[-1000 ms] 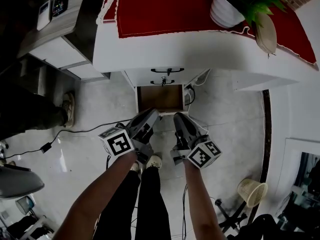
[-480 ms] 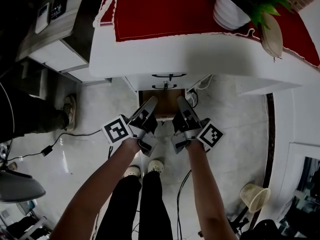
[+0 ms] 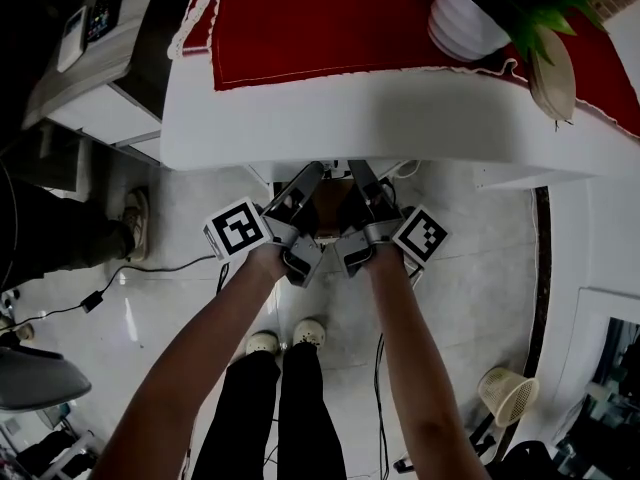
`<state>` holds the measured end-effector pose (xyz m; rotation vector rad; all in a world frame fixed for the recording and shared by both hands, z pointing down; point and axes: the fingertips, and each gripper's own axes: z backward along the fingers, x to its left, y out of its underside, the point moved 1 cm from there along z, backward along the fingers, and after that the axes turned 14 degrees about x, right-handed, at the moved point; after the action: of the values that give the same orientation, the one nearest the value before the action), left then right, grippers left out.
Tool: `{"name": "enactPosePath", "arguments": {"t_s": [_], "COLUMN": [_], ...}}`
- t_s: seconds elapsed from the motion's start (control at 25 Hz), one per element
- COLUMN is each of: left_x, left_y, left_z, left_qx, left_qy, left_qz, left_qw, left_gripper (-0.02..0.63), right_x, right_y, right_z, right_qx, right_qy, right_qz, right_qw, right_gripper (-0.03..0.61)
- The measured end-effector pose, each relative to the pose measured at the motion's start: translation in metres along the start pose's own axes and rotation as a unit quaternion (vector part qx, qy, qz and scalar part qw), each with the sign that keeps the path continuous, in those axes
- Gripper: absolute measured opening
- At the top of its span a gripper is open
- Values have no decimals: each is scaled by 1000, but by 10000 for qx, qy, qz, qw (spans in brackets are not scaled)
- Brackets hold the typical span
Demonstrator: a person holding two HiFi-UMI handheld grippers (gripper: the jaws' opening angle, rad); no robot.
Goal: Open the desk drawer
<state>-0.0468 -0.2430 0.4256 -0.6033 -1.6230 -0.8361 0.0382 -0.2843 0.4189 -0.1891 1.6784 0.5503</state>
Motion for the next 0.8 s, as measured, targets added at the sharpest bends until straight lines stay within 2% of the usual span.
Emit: {"name": "enactPosePath", "arguments": {"t_s": [0.08,0.28,0.44,0.56,0.8], "left_x": [1,6,3,-1,-2], "left_y": [-2,-11,-13,-14,-13], "left_z": [-4,-13,-15,-16,-15], "left_qx": [-16,-26,-85,-55,-87], "left_qy": [13,-109,-50,-70,-130], "left_qz": [94,-12,-97,-318,-354], "left_qw": [10000,9999,9999,9995,9993], "left_gripper": [112,110,108,67,66], "right_x": [0,-6,-4,-2,-1], "right_y": [-1,-7,-6,-7,-7], "right_z": [-4,-8,-9,-9,-7], "right_qx": [15,11,-83,-49,-66], "right_qy": [-19,209,46,56,150], "right_qz": [-31,18,-27,138,361], "right_qw": [10000,9998,10000,9999,9992], "right_gripper": [109,106,60,57,57]}}
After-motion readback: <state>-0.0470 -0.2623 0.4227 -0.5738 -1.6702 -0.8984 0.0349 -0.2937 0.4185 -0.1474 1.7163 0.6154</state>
